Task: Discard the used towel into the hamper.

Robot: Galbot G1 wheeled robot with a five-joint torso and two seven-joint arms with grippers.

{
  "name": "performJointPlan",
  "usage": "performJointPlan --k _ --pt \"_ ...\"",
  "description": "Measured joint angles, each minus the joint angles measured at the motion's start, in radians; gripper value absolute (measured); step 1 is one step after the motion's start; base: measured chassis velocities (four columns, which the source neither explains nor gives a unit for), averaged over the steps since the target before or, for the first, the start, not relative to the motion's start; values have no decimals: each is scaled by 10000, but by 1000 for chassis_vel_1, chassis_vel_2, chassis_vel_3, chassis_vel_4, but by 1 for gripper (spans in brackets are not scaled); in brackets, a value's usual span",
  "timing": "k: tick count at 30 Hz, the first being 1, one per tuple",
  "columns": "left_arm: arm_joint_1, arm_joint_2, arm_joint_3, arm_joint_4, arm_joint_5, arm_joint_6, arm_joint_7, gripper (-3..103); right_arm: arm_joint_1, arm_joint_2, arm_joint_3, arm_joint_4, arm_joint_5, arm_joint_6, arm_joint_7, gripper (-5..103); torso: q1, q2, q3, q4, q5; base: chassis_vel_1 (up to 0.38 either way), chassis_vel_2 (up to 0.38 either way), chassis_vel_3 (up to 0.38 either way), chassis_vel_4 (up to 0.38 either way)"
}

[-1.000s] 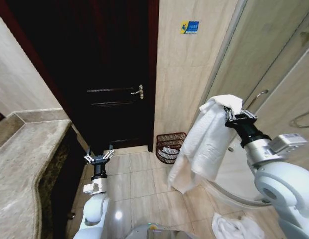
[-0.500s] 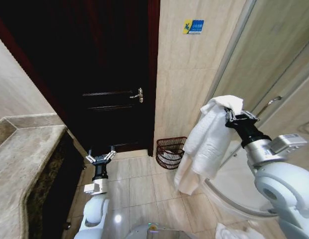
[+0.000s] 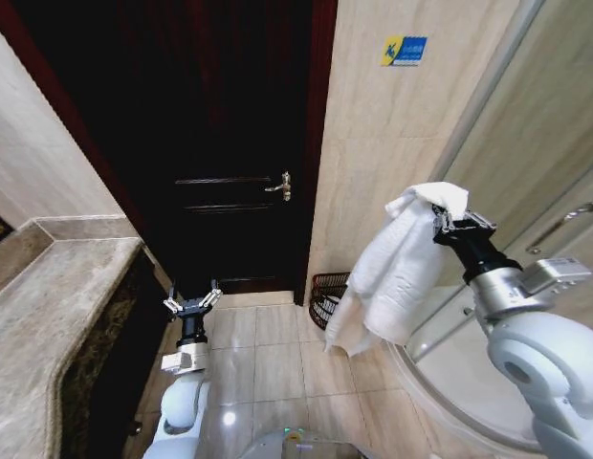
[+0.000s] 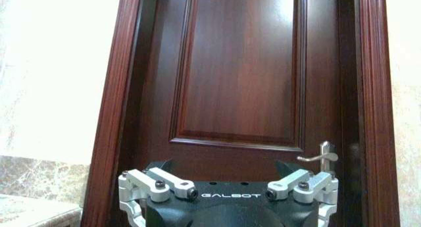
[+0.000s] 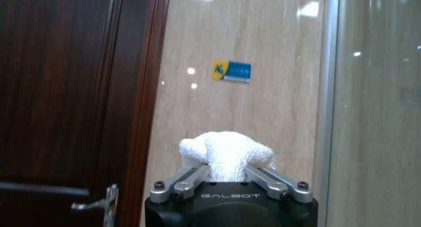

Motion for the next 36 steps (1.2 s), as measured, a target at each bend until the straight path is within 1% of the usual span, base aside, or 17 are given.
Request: performJointPlan --k 4,8,9,10,11,14,15,18,20,22,25,27,29,30,33,35,36 --pt "45 22 -64 -30 29 47 11 100 314 -19 -54 1 105 -1 48 8 -3 1 -1 -1 -2 0 0 0 0" --pt "308 114 -512 -97 31 153 21 100 1586 -354 -261 -185 729 -13 13 8 -7 2 -2 -1 -9 0 0 0 0" --pt "308 114 -512 -97 31 153 21 100 1586 -354 -261 -185 729 -13 13 8 -7 2 -2 -1 -9 0 0 0 0" --pt "486 91 -668 -201 -4 233 26 100 2004 -424 -358 -422 937 -42 -9 8 -7 2 -2 2 -1 0 0 0 0" --pt "486 91 -668 -201 -4 233 26 100 2004 -424 -358 -422 937 -42 -9 8 -7 2 -2 2 -1 0 0 0 0" --pt "883 86 -937 -402 -99 340 38 100 2827 -574 -489 -855 1237 -111 -30 8 -4 1 -1 3 1 0 0 0 0" --pt "1109 62 -1092 -494 -120 344 49 100 3273 -693 -507 -1060 1385 -123 -38 8 -4 1 -1 4 -3 0 0 0 0" --pt "1376 17 -1212 -619 -151 344 50 100 3663 -852 -504 -1223 1596 -146 -39 8 -4 1 -1 4 -4 0 0 0 0" --pt "1762 -47 -1302 -842 -217 327 50 100 4161 -1161 -454 -1466 1932 -163 -78 8 -4 1 -1 2 -1 0 0 0 0" --pt "1846 -72 -1318 -898 -224 302 51 100 4325 -1249 -444 -1541 2026 -164 -99 8 -5 1 -1 2 -3 0 0 0 0" --pt "1914 -294 -1311 -980 -171 137 55 100 5020 -1423 -485 -1820 2384 -163 -110 8 -5 1 -1 0 0 0 0 0 0" --pt "1895 -335 -1292 -991 -150 118 55 100 5151 -1424 -512 -1865 2466 -157 -110 8 -5 1 -1 0 -2 0 0 0 0" --pt "1825 -398 -1207 -1086 -50 93 52 100 5724 -1342 -674 -2126 2869 -14 -103 8 -4 2 -1 0 -5 0 0 0 0" --pt "1825 -398 -1207 -1086 -50 93 52 100 5724 -1342 -674 -2126 2869 -14 -103 8 -4 2 -1 0 -5 0 0 0 0" --pt "1762 -409 -1107 -1146 28 89 51 100 6145 -1024 -853 -2636 3293 440 -150 8 -4 1 -1 3 -1 0 0 0 0" --pt "1681 -409 -1083 -1138 142 77 48 100 6367 -773 -866 -3148 3315 676 -342 8 -4 1 -1 2 2 0 0 0 0" --pt "1681 -409 -1083 -1138 142 77 48 100 6367 -773 -866 -3148 3315 676 -342 8 -4 1 -1 2 2 0 0 0 0"
